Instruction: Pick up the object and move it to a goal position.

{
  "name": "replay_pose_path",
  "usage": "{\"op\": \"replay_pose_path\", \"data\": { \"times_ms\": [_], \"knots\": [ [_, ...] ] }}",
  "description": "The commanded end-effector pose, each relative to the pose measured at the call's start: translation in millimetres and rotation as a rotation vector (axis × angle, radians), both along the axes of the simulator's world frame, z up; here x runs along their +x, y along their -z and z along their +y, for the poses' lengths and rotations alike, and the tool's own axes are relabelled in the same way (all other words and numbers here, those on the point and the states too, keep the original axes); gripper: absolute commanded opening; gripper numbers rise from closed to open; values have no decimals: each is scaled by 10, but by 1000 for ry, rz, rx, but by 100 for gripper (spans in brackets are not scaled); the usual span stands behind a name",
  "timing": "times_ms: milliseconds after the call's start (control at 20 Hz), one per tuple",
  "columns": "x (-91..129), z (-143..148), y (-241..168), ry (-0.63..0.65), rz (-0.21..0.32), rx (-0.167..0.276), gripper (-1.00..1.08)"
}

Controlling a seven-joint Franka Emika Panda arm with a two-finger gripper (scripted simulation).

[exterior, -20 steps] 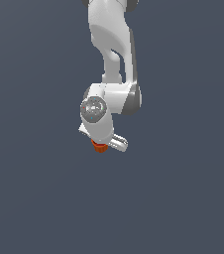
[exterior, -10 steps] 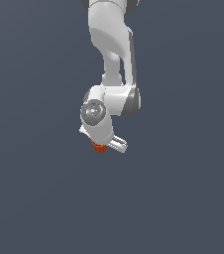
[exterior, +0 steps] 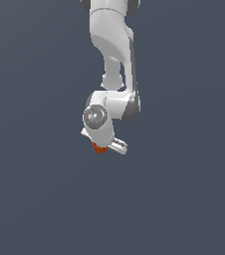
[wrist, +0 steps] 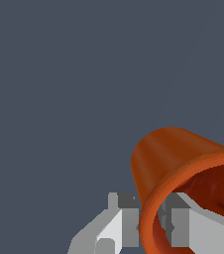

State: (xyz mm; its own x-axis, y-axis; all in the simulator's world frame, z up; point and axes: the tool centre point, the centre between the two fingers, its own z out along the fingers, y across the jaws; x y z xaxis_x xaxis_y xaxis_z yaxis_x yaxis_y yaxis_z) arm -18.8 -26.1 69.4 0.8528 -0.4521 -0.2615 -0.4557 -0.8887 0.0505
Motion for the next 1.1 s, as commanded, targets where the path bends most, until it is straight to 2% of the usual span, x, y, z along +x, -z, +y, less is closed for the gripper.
{"op": "replay_pose_path", "data": {
  "times_ms": [0, 400, 600, 800, 1050],
  "knots": [
    [1, 0, 2, 0, -1, 0, -100],
    [-2, 3, 2, -1, 0, 1, -100],
    [-35, -91, -57, -1, 0, 1, -100],
    [-116, -329, -202, 0, 0, 1, -100],
    [-254, -767, -469, 1, 0, 2, -100]
  ]
}}
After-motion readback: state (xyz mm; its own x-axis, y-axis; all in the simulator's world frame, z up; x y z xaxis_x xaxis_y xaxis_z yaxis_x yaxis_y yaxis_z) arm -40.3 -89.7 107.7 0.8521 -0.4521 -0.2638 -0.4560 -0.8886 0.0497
